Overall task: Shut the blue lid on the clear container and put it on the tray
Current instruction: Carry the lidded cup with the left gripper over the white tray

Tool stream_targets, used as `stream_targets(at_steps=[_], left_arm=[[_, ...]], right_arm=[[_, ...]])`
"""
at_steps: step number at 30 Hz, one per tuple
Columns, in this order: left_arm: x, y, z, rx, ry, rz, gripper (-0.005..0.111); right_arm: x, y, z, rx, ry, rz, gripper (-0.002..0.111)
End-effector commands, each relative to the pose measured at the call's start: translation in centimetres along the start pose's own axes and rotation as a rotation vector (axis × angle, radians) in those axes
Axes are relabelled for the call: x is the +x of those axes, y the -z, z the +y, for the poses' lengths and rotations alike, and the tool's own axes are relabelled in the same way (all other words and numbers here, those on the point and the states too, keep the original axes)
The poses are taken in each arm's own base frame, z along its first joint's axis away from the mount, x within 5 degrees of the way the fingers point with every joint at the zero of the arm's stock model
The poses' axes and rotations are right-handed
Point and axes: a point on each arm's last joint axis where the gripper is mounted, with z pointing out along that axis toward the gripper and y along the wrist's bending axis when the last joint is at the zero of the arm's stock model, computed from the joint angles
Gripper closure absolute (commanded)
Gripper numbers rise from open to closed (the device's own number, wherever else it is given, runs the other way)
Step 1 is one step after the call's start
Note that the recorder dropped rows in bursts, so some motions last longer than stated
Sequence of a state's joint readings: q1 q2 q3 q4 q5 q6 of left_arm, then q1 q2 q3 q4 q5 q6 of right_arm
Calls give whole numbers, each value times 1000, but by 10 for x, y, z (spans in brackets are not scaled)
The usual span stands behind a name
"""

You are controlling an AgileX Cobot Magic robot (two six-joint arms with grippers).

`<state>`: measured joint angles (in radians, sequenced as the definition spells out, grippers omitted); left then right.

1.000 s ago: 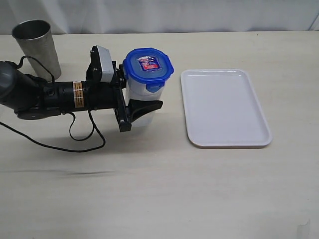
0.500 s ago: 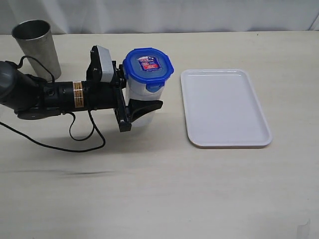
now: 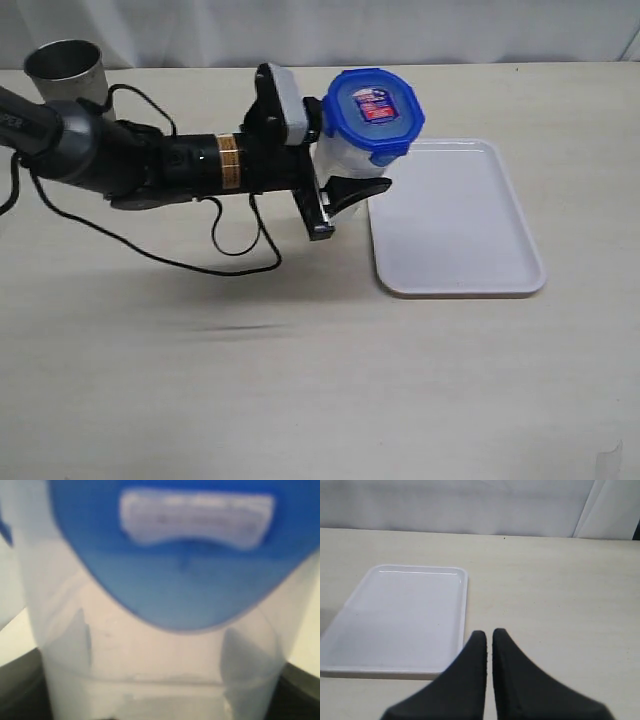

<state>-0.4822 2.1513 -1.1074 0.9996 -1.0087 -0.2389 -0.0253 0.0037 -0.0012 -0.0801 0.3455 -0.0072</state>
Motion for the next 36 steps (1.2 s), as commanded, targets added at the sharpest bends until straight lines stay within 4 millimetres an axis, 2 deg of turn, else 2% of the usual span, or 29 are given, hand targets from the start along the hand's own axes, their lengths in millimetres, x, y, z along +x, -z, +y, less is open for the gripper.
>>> stream_targets(at_steps=[1, 8, 13, 17, 25, 36], left_arm=[[-19, -28, 13, -67, -131, 143, 107], [-32, -56, 15, -101, -500, 484, 107], [-30, -58, 11, -36, -790, 769, 107], [-27, -55, 9, 33, -949, 880, 107], [-27, -51, 11, 91, -1215, 1055, 107], [-35, -61, 0, 127, -1348, 1027, 107]], right_arm=[[0, 0, -1, 9, 10, -1, 104], [0, 0, -1, 9, 10, -1, 104], [0, 0, -1, 9, 10, -1, 104], [0, 0, -1, 9, 10, -1, 104], [0, 0, -1, 9, 10, -1, 104], [0, 0, -1, 9, 10, -1, 104]])
